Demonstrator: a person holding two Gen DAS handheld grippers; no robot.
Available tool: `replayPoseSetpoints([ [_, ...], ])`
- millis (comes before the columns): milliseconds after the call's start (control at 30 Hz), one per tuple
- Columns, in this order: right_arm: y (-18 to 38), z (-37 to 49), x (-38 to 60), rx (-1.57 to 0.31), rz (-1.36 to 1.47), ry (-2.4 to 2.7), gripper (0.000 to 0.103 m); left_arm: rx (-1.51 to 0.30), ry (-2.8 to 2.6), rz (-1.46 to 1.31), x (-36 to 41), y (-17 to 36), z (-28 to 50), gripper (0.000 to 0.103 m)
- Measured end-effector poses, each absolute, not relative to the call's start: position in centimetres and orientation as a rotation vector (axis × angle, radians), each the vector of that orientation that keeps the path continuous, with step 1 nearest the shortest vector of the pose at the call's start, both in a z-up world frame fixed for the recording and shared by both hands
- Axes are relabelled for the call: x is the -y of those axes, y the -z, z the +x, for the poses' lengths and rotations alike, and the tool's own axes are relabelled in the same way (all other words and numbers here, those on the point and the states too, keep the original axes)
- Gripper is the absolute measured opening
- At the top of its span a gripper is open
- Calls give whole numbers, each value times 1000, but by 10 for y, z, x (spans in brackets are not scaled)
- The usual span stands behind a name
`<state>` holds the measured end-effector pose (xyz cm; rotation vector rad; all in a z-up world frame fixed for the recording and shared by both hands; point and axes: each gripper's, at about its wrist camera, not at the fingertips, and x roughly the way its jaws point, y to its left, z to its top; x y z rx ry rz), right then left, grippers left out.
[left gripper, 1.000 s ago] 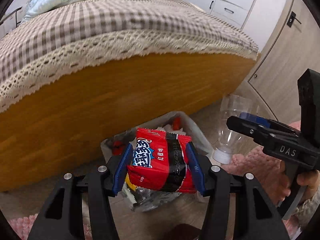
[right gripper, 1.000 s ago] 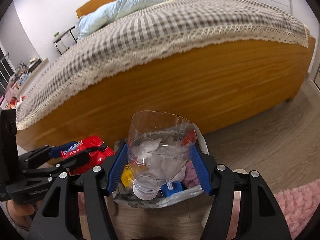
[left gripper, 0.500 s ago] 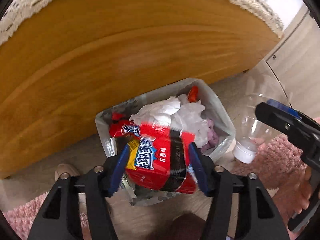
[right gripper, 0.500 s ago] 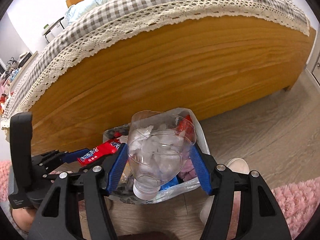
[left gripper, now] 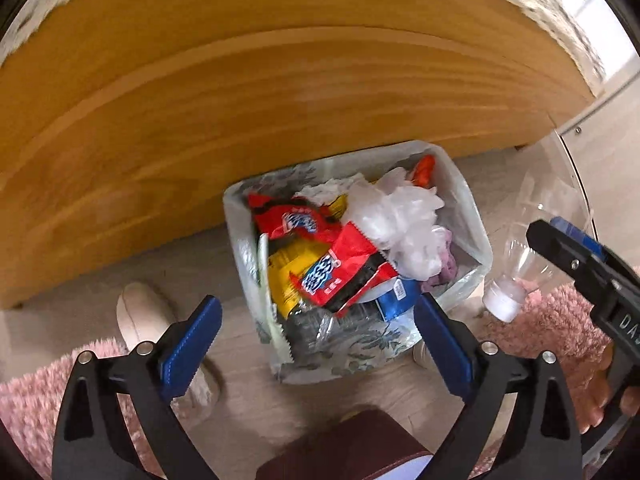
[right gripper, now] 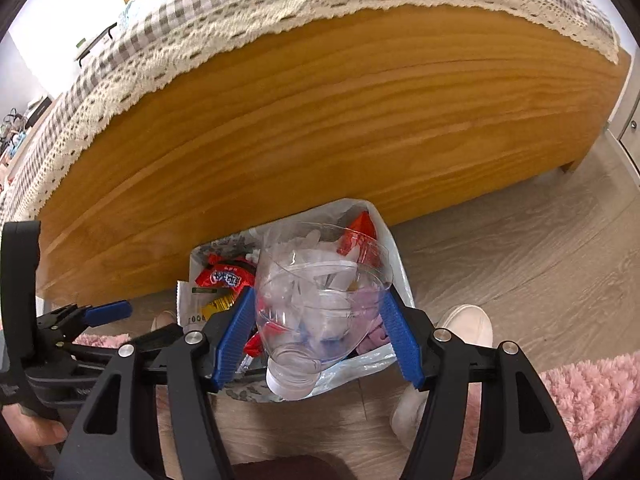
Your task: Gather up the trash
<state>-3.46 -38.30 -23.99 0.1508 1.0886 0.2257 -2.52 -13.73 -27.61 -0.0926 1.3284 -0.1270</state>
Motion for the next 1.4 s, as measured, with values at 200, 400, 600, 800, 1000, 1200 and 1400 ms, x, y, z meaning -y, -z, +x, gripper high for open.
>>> replayPoseSetpoints([
  [200, 252, -26, 371, -1133, 118, -230, 62, -1340, 106, -110, 132, 279, -26, 94],
  [400, 272, -15, 360, -1232, 152, -231, 64, -1339, 80, -135, 120, 280, -28, 94],
  [600, 282, -5, 361, -1304, 202, -199, 77, -1341, 56, -158, 108, 282, -31, 94],
  [800, 284, -6, 358, -1301, 180, -185, 77, -1341, 45, -167, 103, 284, -31, 94],
  [1000, 284, -7, 358, -1304, 158, -177, 82, -1330, 46, -149, 108, 283, -31, 94],
  [1200, 277, -11, 355, -1271, 81, -178, 88, -1317, 40, -117, 109, 281, -31, 94],
  [1400, 265, -18, 352, -1224, -1, -195, 95, -1299, 19, -92, 108, 278, -33, 94],
])
